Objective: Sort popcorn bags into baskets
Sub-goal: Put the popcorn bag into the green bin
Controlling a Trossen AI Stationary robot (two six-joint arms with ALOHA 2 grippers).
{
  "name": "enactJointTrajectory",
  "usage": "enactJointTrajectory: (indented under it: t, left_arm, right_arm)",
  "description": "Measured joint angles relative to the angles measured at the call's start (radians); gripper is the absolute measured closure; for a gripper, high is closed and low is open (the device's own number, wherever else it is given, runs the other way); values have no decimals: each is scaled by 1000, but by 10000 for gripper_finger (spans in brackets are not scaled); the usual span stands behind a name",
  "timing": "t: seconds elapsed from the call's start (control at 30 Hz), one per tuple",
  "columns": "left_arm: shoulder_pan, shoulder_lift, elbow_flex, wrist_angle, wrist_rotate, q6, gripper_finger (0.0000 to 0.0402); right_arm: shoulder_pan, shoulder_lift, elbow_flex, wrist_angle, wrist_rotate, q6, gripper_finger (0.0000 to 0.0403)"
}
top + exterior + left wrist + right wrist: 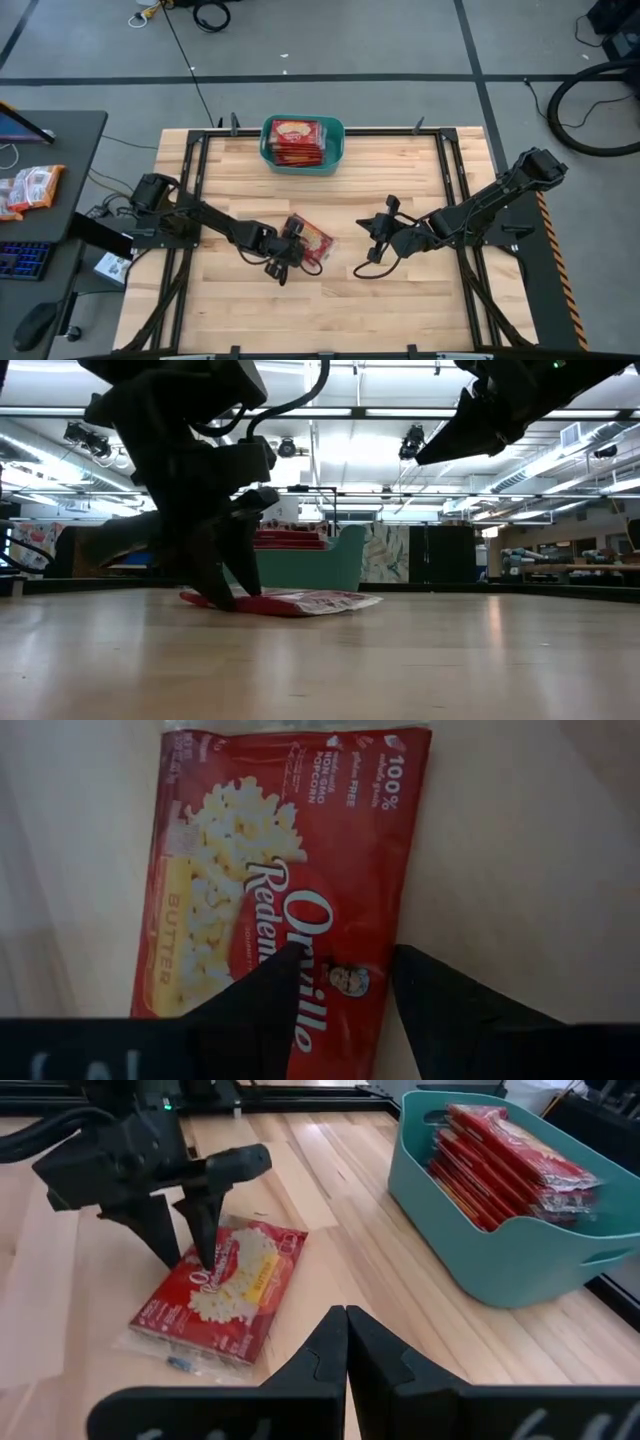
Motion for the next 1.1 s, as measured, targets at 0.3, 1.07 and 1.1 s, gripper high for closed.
enactJointTrajectory:
  t: [0.3,1.07,1.1]
  left_arm:
    - [-6,27,3,-9,-34,-4,319]
    - [138,-342,39,-118,-222,-32,401]
    - [152,-357,55,-130,-242,-14,401]
  right_arm:
    - [0,0,0,20,-26,-4,394]
    - [-13,0,0,23,-29,-9,394]
    - [-13,0,0,27,-29,-13,394]
